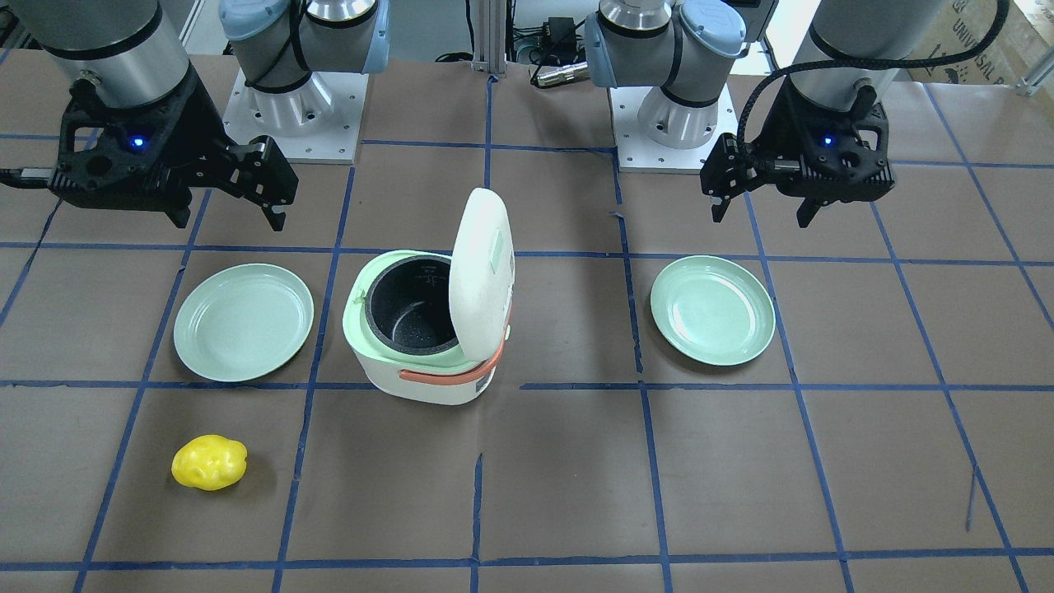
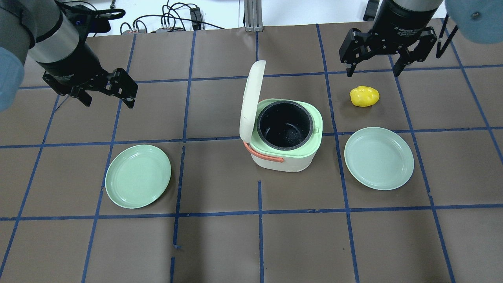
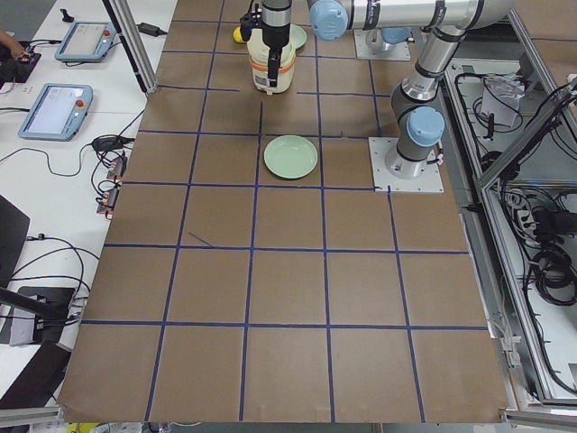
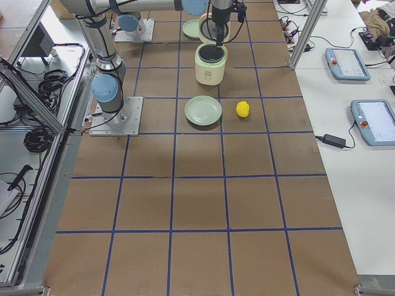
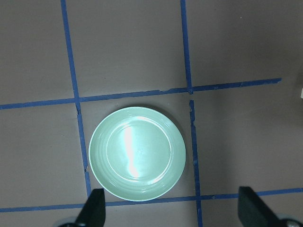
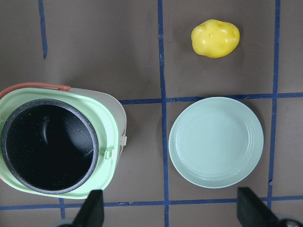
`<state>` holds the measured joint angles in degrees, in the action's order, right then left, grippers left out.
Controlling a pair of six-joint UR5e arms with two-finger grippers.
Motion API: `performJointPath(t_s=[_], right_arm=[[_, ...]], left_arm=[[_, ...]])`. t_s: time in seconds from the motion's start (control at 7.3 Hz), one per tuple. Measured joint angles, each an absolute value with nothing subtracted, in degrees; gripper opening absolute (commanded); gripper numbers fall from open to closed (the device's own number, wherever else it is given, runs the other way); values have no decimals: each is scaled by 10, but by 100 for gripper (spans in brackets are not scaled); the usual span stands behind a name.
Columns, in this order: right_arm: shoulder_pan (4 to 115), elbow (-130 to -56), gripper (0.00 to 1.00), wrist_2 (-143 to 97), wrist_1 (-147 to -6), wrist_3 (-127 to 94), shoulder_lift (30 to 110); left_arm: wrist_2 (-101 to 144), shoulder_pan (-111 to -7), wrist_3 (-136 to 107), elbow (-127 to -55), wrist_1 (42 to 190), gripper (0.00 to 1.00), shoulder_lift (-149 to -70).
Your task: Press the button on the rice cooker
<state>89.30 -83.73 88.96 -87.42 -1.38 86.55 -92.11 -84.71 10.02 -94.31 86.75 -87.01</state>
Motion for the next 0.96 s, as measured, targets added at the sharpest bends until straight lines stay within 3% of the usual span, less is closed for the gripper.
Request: performJointPath(t_s=[0.96], right_arm=[[884,-838,100,901,-875,-21,862]], left_arm=[[-921,-847,100,-943,867,100,-870]])
